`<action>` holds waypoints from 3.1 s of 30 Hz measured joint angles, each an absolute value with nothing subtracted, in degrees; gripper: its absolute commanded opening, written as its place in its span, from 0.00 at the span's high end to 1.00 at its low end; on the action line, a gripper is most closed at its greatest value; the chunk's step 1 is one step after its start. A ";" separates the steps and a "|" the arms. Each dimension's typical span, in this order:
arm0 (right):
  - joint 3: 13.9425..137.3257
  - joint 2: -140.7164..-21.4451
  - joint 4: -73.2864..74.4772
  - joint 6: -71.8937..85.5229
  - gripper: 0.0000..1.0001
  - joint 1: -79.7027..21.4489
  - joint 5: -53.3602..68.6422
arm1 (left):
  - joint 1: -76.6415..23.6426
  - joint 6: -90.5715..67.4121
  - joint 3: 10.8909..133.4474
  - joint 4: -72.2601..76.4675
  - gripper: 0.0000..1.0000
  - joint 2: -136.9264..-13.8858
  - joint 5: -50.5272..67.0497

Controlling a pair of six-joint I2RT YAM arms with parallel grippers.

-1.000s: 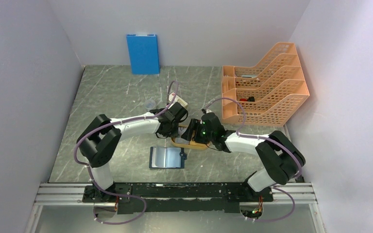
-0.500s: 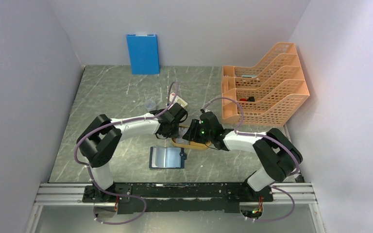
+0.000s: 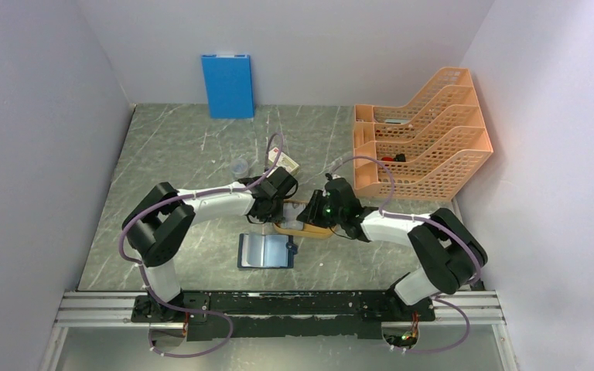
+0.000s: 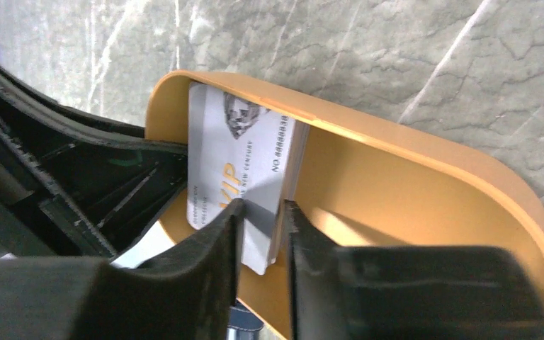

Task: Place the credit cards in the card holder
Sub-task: Pick up the credit card from the storage box, then insert the credit card into the card holder.

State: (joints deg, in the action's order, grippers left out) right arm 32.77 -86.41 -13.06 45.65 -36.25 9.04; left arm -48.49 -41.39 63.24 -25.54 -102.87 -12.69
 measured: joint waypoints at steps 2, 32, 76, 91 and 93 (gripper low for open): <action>32.23 -85.86 -13.47 45.78 0.75 -35.90 9.47 | -48.49 -41.63 63.24 -25.54 0.74 -102.87 -12.73; 31.88 -77.45 -7.81 50.46 1.00 -34.61 12.60 | -48.49 -42.92 63.22 -25.61 0.72 -102.83 -12.88; 33.93 -57.58 12.21 50.35 1.00 -47.00 21.43 | -48.60 -41.87 32.18 -30.79 0.21 -37.30 -10.28; 30.17 -75.72 -6.15 58.89 1.00 -51.22 18.17 | -48.58 -46.74 27.03 -23.97 0.42 -53.89 -10.37; 30.22 -77.36 -7.25 59.24 1.00 -51.24 18.20 | -48.60 -47.20 26.57 -23.75 0.44 -54.85 -11.33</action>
State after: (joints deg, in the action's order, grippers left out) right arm 30.22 -77.36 -7.25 59.24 -51.24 18.20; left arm -48.60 -47.20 26.57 -23.75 -54.85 -11.33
